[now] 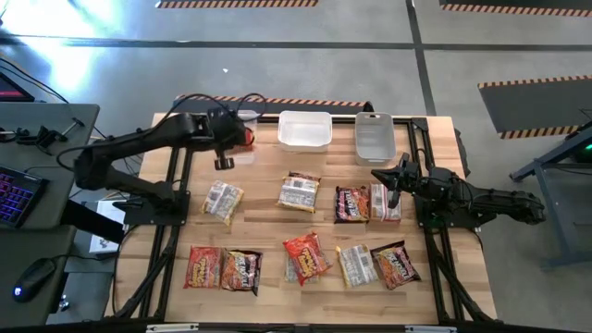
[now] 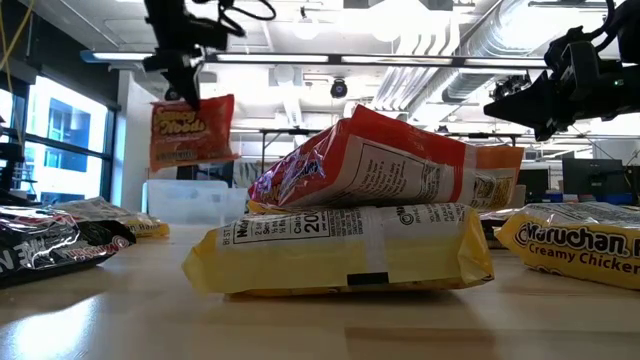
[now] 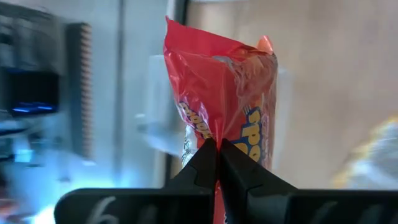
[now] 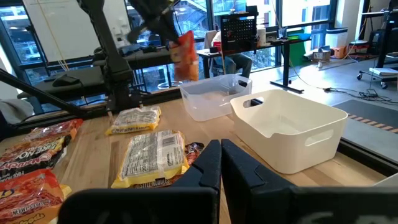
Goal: Sort Maruchan noodles
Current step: Put the orange noodle pack into the transparent bin
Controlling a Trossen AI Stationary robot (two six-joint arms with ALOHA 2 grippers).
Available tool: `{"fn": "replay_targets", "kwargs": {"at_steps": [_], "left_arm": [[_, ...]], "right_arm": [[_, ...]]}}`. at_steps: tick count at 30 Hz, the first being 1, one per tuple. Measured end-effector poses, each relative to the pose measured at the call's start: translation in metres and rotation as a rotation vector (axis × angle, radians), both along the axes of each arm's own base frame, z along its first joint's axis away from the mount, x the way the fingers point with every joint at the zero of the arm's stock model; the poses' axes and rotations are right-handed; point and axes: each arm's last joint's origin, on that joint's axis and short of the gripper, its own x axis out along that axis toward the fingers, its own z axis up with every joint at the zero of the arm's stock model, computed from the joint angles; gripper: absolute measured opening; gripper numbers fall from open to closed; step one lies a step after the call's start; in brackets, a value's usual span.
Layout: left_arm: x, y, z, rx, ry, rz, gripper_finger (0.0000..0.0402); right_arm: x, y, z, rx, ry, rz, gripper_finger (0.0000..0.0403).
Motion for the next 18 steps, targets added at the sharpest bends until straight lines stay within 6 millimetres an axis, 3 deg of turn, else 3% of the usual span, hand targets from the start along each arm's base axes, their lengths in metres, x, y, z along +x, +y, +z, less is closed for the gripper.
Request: {"fn": "replay_targets", "kwargs": {"at_steps": [10,18], "left_arm": [[0.018,0.072,-0.020,0.140,0.131,-0.087,0.0000],[0.029,0.110,-0.052,0.135,0.235,-0.104,0.0000]], "right_arm": [[0.000,0.000,0.000,0.000,0.000,0.000,0.0000],[0.000,0.000,0.000,0.000,0.000,0.000,0.0000]]}}
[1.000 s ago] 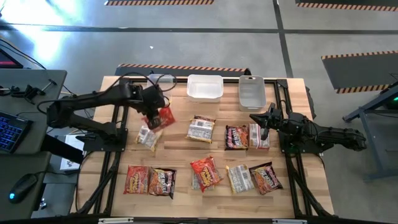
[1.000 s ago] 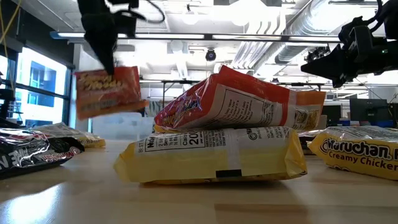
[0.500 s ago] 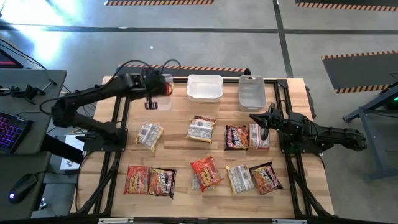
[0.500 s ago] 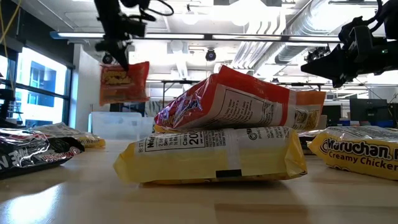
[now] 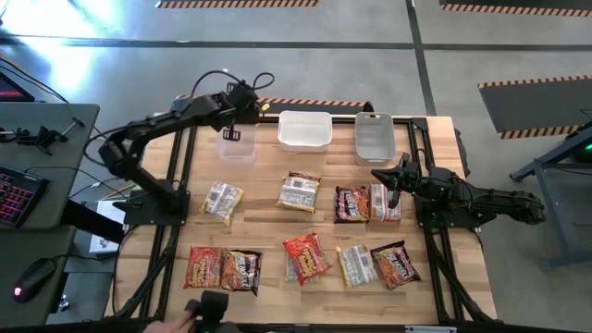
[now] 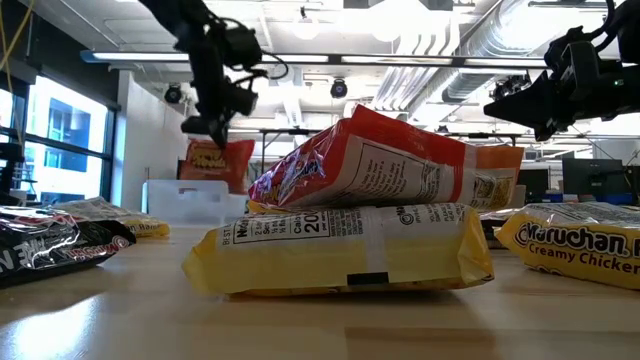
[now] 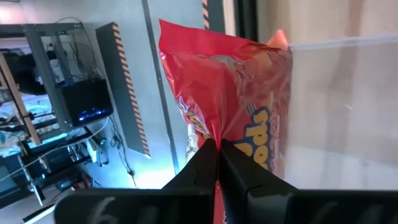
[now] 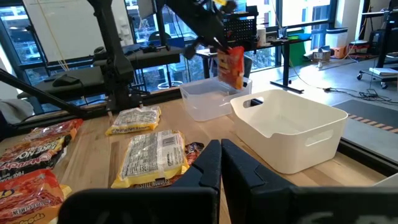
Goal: Sort Maruchan noodles
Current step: Put the orange noodle pack into the transparent bin
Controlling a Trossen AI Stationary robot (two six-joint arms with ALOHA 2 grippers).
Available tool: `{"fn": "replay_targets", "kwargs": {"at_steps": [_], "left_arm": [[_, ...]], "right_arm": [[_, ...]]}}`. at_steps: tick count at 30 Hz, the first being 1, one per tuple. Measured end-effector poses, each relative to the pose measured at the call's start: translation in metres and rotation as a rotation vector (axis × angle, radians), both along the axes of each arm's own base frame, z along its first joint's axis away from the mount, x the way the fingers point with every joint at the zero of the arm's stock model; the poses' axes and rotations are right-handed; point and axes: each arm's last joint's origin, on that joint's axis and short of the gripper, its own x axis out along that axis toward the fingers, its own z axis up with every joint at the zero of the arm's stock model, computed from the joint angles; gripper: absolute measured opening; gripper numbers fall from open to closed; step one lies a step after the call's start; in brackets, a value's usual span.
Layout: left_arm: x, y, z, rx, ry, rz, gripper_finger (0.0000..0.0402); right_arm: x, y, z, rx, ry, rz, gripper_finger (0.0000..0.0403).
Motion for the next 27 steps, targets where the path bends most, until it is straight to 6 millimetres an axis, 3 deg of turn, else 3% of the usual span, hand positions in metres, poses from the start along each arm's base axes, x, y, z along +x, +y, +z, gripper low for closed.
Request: {"fn": "replay_targets", "kwargs": {"at_steps": [10,27], "left_arm": [[0.004,0.016,-0.017,-0.001,-0.005,0.022,0.0000],[0.003,0.015,-0.012,0.101,0.051,0.077,0.0000]], "right_arm": [[0.000,0.000,0.000,0.000,0.000,0.000,0.0000],[0.000,0.000,0.000,0.000,0.000,0.000,0.0000]]}}
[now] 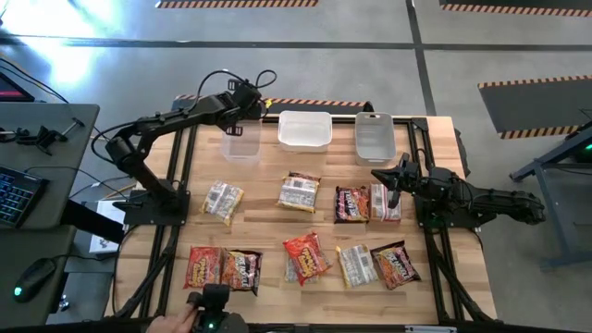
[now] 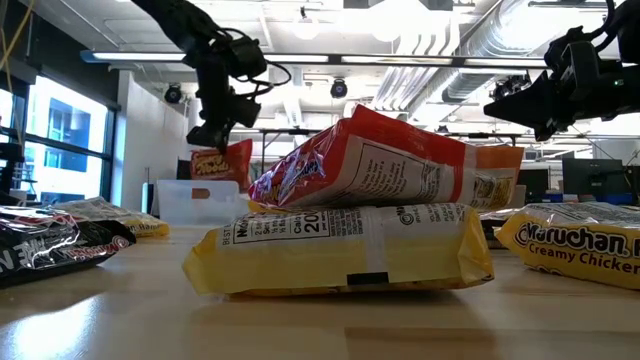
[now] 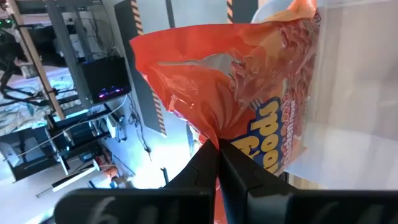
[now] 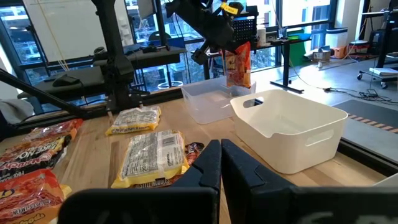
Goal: Sort Maruchan noodles
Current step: Put the orange noodle pack into the transparent bin
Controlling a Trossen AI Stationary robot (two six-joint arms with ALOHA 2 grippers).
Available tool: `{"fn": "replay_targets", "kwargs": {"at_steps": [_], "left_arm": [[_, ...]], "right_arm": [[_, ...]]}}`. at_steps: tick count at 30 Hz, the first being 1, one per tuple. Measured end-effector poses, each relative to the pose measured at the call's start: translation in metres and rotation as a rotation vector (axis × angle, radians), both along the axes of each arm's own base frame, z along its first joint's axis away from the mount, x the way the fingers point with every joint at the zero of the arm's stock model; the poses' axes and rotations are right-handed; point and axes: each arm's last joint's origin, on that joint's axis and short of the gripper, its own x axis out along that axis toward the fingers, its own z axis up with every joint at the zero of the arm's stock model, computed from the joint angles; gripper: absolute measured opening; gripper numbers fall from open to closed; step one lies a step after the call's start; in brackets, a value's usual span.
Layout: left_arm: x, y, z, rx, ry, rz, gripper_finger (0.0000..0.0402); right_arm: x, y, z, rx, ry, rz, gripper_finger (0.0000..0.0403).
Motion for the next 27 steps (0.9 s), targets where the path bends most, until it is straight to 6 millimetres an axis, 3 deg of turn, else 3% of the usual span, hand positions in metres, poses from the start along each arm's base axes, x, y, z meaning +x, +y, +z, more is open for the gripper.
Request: {"fn": "replay_targets", "kwargs": {"at_steps": [8,19,27], "left_arm": [[0.003,-0.002,-0.003,0.023,0.019,0.026,0.0000],[0.017,0.002,-0.031,0.033,0.148,0.048,0.0000],[0.016,0.001,-0.032,0.047,0.119,0.096,0.0000]], "right_arm": [[0.000,0.000,0.000,0.000,0.001,0.000,0.0000],[0.000,0.000,0.000,0.000,0.000,0.000,0.0000],[0.000,0.000,0.000,0.000,0.000,0.000,0.0000]]}}
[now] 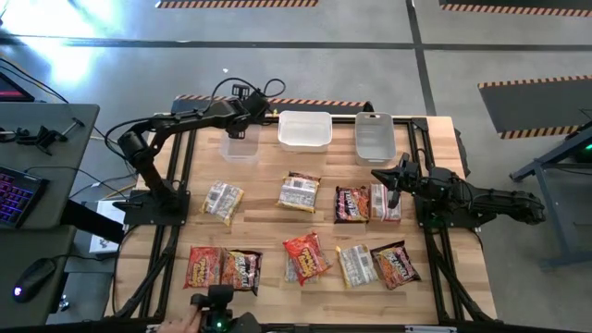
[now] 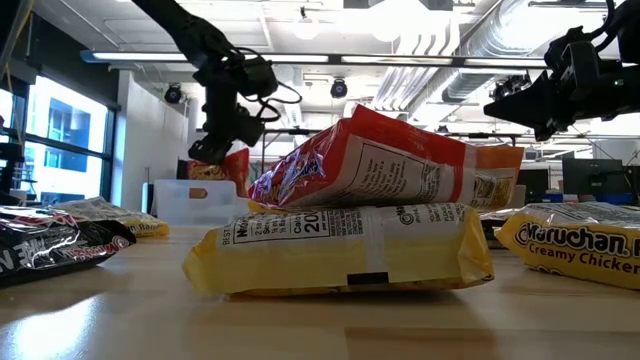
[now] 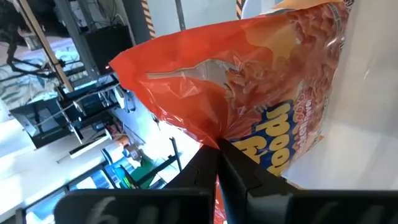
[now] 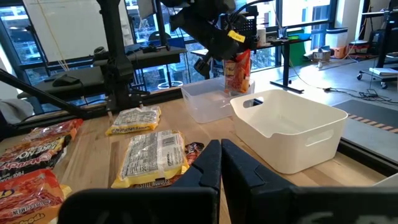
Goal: Sort Maruchan noodles
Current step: Put the orange noodle pack into the transparent bin
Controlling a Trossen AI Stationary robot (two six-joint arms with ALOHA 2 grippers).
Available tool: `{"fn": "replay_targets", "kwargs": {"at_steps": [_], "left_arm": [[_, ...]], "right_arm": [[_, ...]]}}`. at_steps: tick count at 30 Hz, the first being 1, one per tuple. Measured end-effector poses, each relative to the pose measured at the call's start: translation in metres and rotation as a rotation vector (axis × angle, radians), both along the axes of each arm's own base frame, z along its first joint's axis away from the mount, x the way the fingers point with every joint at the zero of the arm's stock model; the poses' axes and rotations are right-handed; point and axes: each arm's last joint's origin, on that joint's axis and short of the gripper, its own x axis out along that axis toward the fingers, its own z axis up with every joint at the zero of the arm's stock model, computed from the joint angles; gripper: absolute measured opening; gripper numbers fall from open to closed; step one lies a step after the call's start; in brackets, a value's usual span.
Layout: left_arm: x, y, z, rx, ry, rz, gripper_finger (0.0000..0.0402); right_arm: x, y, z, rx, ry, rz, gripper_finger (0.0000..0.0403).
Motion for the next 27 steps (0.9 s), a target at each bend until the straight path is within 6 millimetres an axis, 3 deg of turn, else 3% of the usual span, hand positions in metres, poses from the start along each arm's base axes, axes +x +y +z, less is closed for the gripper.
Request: {"fn": "replay_targets", "kwargs": {"at_steps": [17,21,27], "left_arm": [[-0.0007,-0.0087,-0.0028,-0.018,0.007,0.037,0.0083],[-0.0010,-0.0086,-0.0026,-0.009,0.009,0.044,0.0075],[-0.0010,-0.0085,-0.0030,-0.021,0.000,0.041,0.0027]], "right_arm": [[0.0000,0.0000,0.0000,0.000,0.000,0.000,0.0000],[0.0000,0.0000,0.0000,0.000,0.000,0.000,0.0000],[0.0000,0.0000,0.0001,0.000,0.000,0.000,0.0000]]}}
